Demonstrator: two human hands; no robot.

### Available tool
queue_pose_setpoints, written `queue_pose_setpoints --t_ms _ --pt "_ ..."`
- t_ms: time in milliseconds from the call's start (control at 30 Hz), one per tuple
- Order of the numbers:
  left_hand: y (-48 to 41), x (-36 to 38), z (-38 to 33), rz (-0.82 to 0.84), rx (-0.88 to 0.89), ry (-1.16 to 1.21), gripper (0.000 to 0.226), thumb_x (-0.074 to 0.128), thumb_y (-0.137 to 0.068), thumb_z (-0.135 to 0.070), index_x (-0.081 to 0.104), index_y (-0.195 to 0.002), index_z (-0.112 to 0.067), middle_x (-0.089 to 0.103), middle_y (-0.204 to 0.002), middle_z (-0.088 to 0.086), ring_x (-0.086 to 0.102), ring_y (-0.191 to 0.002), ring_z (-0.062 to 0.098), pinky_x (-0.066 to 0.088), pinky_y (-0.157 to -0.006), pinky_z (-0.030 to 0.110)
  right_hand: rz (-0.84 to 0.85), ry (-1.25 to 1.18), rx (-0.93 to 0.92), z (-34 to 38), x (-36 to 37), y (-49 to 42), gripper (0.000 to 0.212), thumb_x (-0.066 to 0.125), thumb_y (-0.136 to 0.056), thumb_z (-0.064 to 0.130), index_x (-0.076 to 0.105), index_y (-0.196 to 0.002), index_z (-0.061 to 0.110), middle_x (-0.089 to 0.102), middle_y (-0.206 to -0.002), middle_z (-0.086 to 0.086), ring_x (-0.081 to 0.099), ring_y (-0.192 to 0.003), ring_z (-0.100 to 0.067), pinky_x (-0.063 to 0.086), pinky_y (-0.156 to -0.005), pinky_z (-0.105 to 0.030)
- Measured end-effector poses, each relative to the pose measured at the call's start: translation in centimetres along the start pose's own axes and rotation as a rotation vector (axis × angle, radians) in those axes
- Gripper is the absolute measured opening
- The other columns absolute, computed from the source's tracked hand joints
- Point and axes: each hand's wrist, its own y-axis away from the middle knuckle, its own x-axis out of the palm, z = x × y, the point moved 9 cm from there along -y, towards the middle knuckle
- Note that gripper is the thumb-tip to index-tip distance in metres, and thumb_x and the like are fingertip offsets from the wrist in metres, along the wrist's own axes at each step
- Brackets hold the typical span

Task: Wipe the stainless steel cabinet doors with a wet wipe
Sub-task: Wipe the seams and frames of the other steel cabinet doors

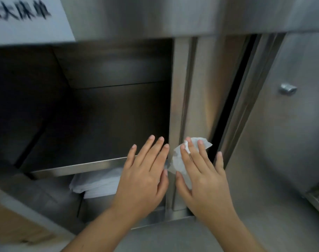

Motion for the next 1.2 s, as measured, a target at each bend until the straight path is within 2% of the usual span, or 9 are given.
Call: queue_pose_setpoints --t_ms 233,500,600,700,800,900,967,1100,1200 --pt "-4.4 -8.8 -0.6 0.06 -0.07 0.019 0.049 0.038 -0.089 -0.026 0.056 -0.129 -0.005 0.053 -0.136 0.011 0.035 -0.133 0.021 0.02 -0.109 0.043 0.084 -0.005 0.043 0.7 -8.9 -5.6 0.053 0.039 -0.087 0.035 0.058 -0.128 0.005 0.053 -0.137 -0.01 0.048 -0.127 -0.031 0.03 -0.101 -0.057" --pt "-6.5 -18.2 -2.0 0.09 -0.197 0.008 0.048 0.039 -0.087 -0.028 0.058 -0.125 -0.005 0.057 -0.131 0.01 0.039 -0.129 0.021 0.021 -0.107 0.041 0.127 -0.029 0.052 1.9 -17.8 -9.3 0.051 0.038 -0.088 0.036 0.061 -0.124 0.007 0.057 -0.131 -0.01 0.053 -0.122 -0.03 0.03 -0.098 -0.057" --pt "-6.6 -21.0 -3.1 0.117 -0.238 -0.017 0.048 0.036 -0.09 -0.03 0.062 -0.121 -0.005 0.06 -0.128 0.011 0.038 -0.127 0.02 0.021 -0.105 0.04 0.157 -0.022 0.047 2.6 -20.7 -10.1 0.058 0.019 -0.1 0.039 0.064 -0.12 0.008 0.061 -0.127 -0.009 0.058 -0.117 -0.029 0.035 -0.095 -0.056" --pt "-6.6 -23.9 -3.7 0.126 -0.308 -0.031 0.053 0.024 -0.099 -0.035 0.064 -0.119 -0.006 0.061 -0.127 0.01 0.041 -0.127 0.02 0.024 -0.107 0.041 0.216 -0.066 0.026 2.8 -23.3 -10.5 0.07 0.006 -0.1 0.041 0.066 -0.116 0.01 0.064 -0.123 -0.007 0.061 -0.113 -0.027 0.043 -0.09 -0.054" --pt "-6.7 -27.3 -5.0 0.085 -0.35 -0.089 0.049 0.03 -0.095 -0.032 0.066 -0.116 -0.006 0.063 -0.123 0.009 0.053 -0.121 0.025 0.033 -0.102 0.048 0.204 -0.105 -0.033 3.5 -26.1 -10.7 0.057 0.02 -0.099 0.037 0.068 -0.114 0.008 0.065 -0.121 -0.008 0.062 -0.111 -0.028 0.047 -0.088 -0.055" --pt "-6.3 -30.2 -6.7 0.028 -0.373 -0.109 0.046 0.038 -0.087 -0.028 0.068 -0.114 -0.006 0.065 -0.12 0.01 0.058 -0.117 0.027 0.035 -0.098 0.052 0.165 -0.14 -0.081 4.8 -28.9 -10.9 0.048 0.038 -0.086 0.033 0.069 -0.112 0.007 0.066 -0.119 -0.008 0.063 -0.109 -0.027 0.049 -0.086 -0.053" --pt "-5.7 -31.6 -7.2 0.02 -0.394 -0.123 0.046 0.038 -0.087 -0.029 0.068 -0.113 -0.006 0.065 -0.119 0.01 0.058 -0.117 0.028 0.039 -0.1 0.049 0.154 -0.175 -0.117 6.0 -30.3 -11.4 0.047 0.039 -0.085 0.033 0.07 -0.11 0.007 0.067 -0.116 -0.008 0.064 -0.107 -0.025 0.051 -0.083 -0.051" --pt "-3.7 -34.4 -7.0 0.025 -0.442 -0.146 0.045 0.038 -0.088 -0.028 0.068 -0.113 -0.006 0.065 -0.119 0.01 0.058 -0.117 0.028 0.028 -0.102 0.042 0.141 -0.222 -0.194 8.9 -32.0 -11.4 0.046 0.039 -0.086 0.032 0.071 -0.106 0.007 0.068 -0.113 -0.007 0.065 -0.105 -0.023 0.052 -0.081 -0.048" --pt "-1.5 -36.8 -6.4 0.034 -0.463 -0.199 0.044 0.038 -0.088 -0.028 0.069 -0.112 -0.008 0.065 -0.119 0.009 0.058 -0.117 0.027 0.032 -0.103 0.043 0.145 -0.252 -0.229 11.3 -32.6 -10.9 0.045 0.039 -0.085 0.032 0.072 -0.104 0.007 0.069 -0.112 -0.006 0.066 -0.103 -0.023 0.052 -0.08 -0.049"
